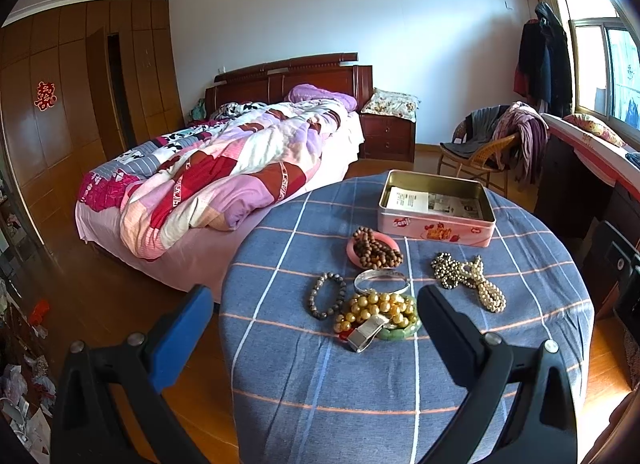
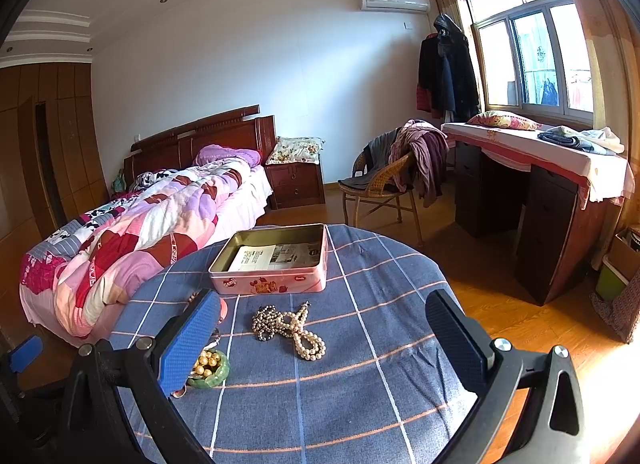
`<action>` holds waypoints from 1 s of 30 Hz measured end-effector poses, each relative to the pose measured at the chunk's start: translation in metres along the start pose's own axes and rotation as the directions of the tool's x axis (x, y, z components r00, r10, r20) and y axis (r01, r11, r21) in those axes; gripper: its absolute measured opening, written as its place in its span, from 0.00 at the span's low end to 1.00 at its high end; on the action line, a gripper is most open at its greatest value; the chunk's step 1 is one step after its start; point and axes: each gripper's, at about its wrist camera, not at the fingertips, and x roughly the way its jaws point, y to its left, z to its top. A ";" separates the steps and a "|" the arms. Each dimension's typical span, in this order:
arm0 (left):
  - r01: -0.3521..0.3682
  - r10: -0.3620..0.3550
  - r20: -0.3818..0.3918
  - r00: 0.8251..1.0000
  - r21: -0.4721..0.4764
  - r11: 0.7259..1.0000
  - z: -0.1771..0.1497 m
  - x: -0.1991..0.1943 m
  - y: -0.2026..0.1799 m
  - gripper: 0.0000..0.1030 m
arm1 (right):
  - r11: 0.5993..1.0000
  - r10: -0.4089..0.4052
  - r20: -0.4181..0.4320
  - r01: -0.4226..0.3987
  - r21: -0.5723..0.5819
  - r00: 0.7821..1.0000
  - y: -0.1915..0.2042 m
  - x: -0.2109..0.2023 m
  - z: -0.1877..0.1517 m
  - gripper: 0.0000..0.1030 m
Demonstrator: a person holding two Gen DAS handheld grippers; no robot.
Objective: Organize jewelry
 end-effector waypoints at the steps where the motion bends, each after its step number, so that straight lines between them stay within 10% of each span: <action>1: 0.000 0.000 -0.001 1.000 -0.001 1.000 0.000 0.000 0.000 1.00 | 1.000 0.000 0.000 0.000 0.000 1.000 0.000 0.000 0.000 0.99; 30: 0.007 -0.007 -0.003 1.000 0.000 1.000 0.000 0.001 0.001 1.00 | 1.000 -0.003 0.002 0.003 -0.002 1.000 0.001 -0.002 0.000 0.99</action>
